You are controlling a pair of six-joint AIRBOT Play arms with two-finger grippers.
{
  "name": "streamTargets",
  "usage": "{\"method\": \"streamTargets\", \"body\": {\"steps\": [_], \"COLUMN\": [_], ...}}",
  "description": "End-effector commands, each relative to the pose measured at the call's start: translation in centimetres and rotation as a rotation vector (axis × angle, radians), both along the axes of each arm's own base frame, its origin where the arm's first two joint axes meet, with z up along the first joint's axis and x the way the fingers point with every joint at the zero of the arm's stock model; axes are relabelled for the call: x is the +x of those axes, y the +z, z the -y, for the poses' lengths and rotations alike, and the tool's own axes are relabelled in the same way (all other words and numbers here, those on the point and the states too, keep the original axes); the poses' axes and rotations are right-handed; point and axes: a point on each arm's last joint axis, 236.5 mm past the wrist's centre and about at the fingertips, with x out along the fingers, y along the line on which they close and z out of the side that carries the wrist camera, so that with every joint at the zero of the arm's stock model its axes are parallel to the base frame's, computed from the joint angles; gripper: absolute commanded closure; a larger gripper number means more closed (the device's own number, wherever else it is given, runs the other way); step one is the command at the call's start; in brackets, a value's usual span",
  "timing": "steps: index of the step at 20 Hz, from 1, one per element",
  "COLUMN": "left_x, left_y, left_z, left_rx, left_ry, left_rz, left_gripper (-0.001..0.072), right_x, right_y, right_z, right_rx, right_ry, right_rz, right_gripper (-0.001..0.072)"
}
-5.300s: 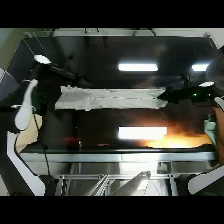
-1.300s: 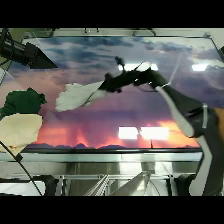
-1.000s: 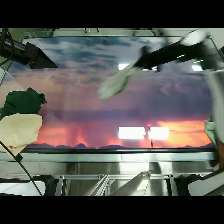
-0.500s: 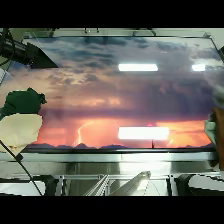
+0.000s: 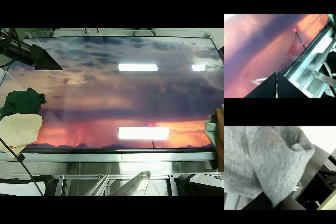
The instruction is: Fold the shirts.
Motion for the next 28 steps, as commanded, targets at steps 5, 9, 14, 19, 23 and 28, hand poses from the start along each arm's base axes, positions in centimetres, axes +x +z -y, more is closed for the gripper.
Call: {"method": "streamTargets", "body": {"steps": [5,9,14,19,23,28], "left_x": [0.1,0.0,0.8,1.7,-0.5,-8.1], "left_y": [-1.4,-3.1,-1.3,0.1,0.2,-4.4], "left_z": [2.7,2.6,0.3,-2.6,-2.4,0.0], "left_rx": [-0.005,0.001,-0.005,-0.008,-0.083,-0.215], "left_ry": [-0.054,-0.077,-0.002,0.089,0.091,0.144], "left_rz": [-0.024,-0.087,-0.024,0.021,-0.02,-0.007], "left_gripper": [0.069,0.0691,0.0691,0.0691,0.0691,0.0691], "right_x": [-0.5,-0.3,3.2,18.6,26.4,26.1], "right_y": [-0.8,-1.1,-1.2,2.1,4.8,6.7], "right_z": [0.0,-0.9,-3.6,-11.6,-24.7,-44.7], "right_rx": [0.009,0.045,0.16,0.325,0.42,0.481], "right_ry": [-0.017,-0.026,-0.04,0.2,0.647,1.23], "right_rz": [0.038,0.046,0.188,0.679,0.816,0.845], "right_gripper": [0.0696,0.0172,0.0396,0.0695,0.0696,0.0696]}}
